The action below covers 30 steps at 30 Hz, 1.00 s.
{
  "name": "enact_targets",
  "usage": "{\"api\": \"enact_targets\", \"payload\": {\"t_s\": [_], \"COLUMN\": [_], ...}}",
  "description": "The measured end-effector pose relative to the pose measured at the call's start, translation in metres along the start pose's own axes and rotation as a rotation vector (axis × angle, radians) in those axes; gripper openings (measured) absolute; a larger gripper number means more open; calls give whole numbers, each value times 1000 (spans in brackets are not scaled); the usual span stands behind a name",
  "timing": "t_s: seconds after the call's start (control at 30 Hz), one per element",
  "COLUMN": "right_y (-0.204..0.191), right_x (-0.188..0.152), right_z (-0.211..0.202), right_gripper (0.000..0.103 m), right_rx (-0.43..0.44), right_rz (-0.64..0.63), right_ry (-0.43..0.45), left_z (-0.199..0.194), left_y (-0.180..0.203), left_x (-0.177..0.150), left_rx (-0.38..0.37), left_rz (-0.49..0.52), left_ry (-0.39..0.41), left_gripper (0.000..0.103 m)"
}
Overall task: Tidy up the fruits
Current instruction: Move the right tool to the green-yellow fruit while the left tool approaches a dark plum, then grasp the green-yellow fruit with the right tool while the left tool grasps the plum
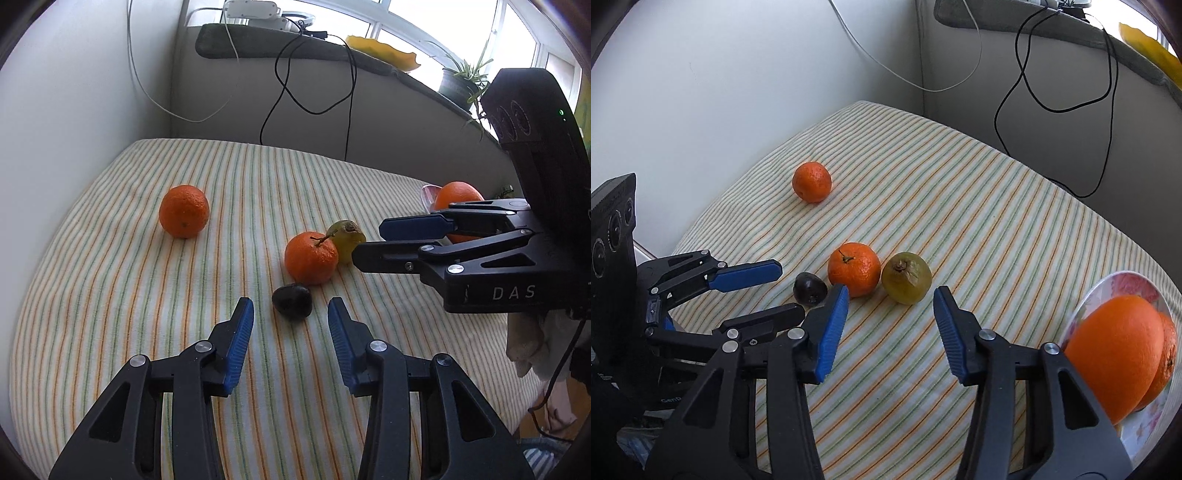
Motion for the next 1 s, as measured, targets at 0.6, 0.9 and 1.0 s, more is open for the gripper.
{"api": "enact_targets", "payload": {"t_s": [0.6,0.9,1.0], "right_y": [2,3,9], "right_x": [28,39,40], "right_z": [25,38,40], "right_gripper": [50,50,50], "right_rx": [-29,5,40], "right_rz": [-274,-262,-250], "right_ry": [-165,-166,-175], "left_z": [12,14,13], "left_y": [1,0,-3], "left_x": [7,7,7], "left_rx": [-14,-17,-27], "left_rz": [3,-7,-18], "left_ry": [-44,-47,-46], "left_gripper": [36,32,30]}}
Point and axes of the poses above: each gripper's, at about its wrist camera, not at the fingertips, and z roughly the way its jaws point, y to its right, x to its top, the point moved 3 cm from there along z, roughly the way its jaws point, and after that the axes turned 6 degrees about -y, right-handed, at the moved point
